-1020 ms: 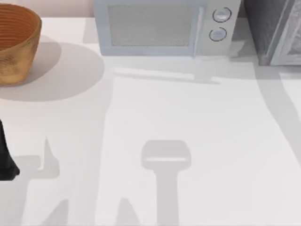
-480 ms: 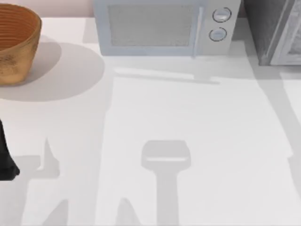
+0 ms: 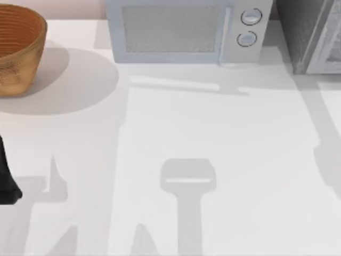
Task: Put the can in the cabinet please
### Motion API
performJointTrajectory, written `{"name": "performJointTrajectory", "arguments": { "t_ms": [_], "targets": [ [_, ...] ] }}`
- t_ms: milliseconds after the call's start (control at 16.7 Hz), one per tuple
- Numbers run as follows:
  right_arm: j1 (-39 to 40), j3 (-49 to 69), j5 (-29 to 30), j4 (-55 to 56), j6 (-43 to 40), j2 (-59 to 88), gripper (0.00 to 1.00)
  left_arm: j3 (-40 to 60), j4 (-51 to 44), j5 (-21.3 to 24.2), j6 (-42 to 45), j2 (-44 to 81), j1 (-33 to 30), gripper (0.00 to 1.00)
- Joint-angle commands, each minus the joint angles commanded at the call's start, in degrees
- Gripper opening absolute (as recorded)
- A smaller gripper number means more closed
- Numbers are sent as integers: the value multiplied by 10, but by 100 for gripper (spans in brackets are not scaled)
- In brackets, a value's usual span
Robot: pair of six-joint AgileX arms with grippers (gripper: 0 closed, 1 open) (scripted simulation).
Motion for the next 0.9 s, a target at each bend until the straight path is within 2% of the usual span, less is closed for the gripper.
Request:
{"name": "performJointTrajectory", "arguments": {
  "t_ms": [420,900],
  "targets": [
    [-4,35,-4,-9,0,27,0,0,0,0,0,0,0,100],
    [-4,35,-4,-9,0,27,60,0,0,0,0,0,0,100]
  ]
}}
